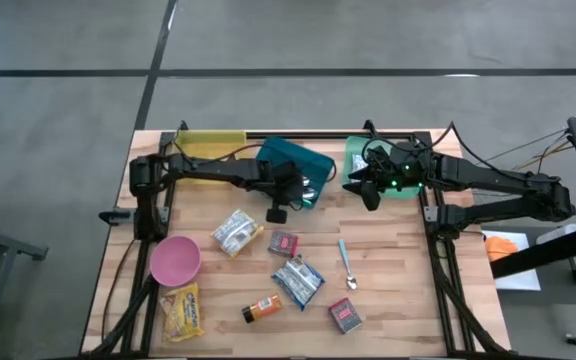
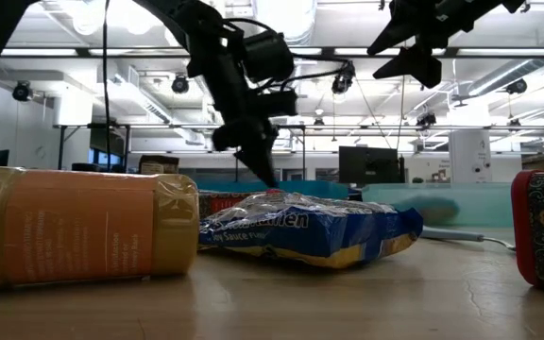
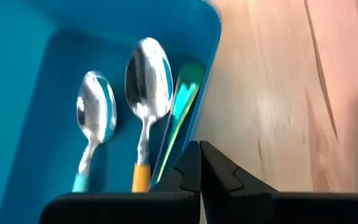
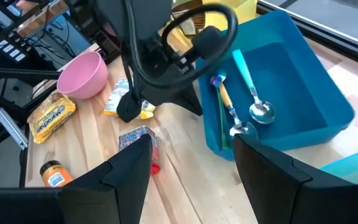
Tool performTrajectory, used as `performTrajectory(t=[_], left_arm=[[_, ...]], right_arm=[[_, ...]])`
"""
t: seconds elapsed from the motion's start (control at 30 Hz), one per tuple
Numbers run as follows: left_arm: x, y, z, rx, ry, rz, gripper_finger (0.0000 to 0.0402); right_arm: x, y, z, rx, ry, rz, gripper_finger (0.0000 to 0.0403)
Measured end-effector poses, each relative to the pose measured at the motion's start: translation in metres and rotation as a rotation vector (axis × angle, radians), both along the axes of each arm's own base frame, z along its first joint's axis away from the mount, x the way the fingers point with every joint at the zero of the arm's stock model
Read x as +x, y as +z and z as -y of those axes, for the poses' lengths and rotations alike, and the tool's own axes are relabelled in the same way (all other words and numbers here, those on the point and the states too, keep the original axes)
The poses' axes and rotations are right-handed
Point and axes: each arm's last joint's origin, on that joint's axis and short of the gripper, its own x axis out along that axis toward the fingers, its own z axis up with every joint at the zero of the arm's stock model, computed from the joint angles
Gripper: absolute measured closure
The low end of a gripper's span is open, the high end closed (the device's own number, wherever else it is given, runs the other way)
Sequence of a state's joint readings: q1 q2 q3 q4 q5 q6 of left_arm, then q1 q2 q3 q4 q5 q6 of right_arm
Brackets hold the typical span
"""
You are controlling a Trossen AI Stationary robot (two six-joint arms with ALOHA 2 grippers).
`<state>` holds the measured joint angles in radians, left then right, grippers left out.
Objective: Pick & Place Food Item
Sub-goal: Adjust the blue bin, then put the yellow noodle pack into the green bin
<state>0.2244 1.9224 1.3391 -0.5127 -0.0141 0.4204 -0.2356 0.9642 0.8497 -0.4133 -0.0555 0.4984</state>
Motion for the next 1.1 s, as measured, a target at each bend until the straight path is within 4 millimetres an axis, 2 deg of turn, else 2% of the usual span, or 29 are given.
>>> performTrajectory(t=[0.3,0.47,0.63,0.9,1.1], left_arm=[[0.001,0.010,-0.013,-0.037,0.135,0.045,0.0401],[-0.007,0.037,-0.012,-0.116,0.197,0.004,0.0381],[-0.020,0.055,-0.004,-0.146,0.205,-0.129,0.0348],[-0.037,0.039,0.019,-0.189,0.211,-0.327,0.0282],[-0.043,0.030,0.025,-0.249,0.385,-0.366,0.0246]], right_arm=[[0.000,0.000,-0.001,-0.001,0.003,-0.001,0.0181],[0.000,0.000,-0.001,-0.002,0.003,0.000,0.0181],[0.000,0.000,-0.001,-0.022,0.016,-0.004,0.0181],[0.000,0.000,-0.001,-0.035,0.032,-0.006,0.0181],[0.001,0.000,-0.004,-0.043,0.052,-0.007,0.0181]])
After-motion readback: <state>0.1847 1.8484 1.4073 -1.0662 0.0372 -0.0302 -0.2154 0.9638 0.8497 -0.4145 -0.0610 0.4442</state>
